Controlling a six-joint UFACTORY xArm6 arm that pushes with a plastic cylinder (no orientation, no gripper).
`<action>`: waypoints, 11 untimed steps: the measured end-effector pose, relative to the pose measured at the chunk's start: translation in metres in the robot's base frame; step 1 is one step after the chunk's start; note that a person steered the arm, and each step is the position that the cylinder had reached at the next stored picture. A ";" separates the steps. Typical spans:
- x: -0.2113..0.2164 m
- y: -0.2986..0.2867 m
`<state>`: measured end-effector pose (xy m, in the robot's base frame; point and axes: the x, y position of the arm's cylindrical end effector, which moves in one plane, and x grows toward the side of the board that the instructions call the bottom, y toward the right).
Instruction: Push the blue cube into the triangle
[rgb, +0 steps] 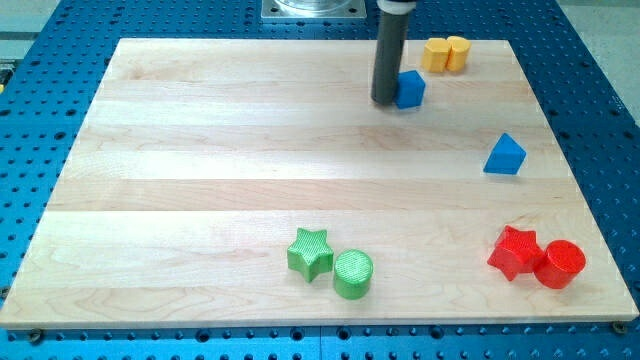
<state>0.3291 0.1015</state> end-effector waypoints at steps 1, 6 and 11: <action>-0.009 -0.022; -0.011 0.086; 0.052 0.172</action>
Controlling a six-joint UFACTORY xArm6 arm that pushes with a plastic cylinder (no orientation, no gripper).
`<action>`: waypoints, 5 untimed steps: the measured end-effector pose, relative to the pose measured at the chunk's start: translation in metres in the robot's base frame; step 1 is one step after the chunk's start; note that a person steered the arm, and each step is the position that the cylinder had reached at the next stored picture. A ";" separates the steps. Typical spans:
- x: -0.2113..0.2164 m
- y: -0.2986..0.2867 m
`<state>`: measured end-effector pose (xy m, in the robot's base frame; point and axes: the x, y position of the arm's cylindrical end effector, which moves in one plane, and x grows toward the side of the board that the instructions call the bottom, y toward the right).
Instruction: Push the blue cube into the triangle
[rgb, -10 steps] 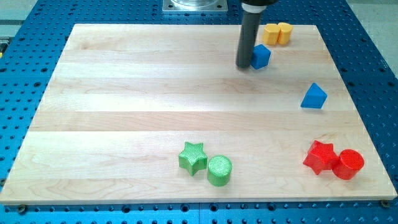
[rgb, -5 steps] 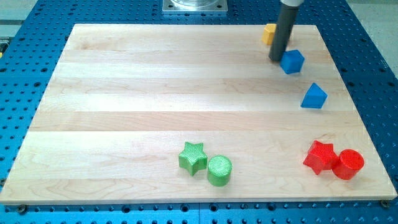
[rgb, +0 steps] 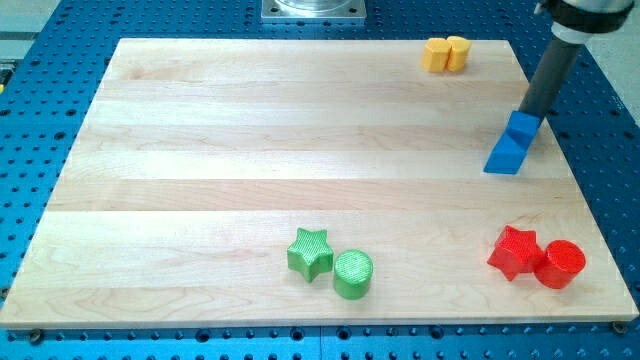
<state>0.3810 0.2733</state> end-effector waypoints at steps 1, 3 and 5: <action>0.023 -0.030; 0.024 -0.016; 0.024 -0.014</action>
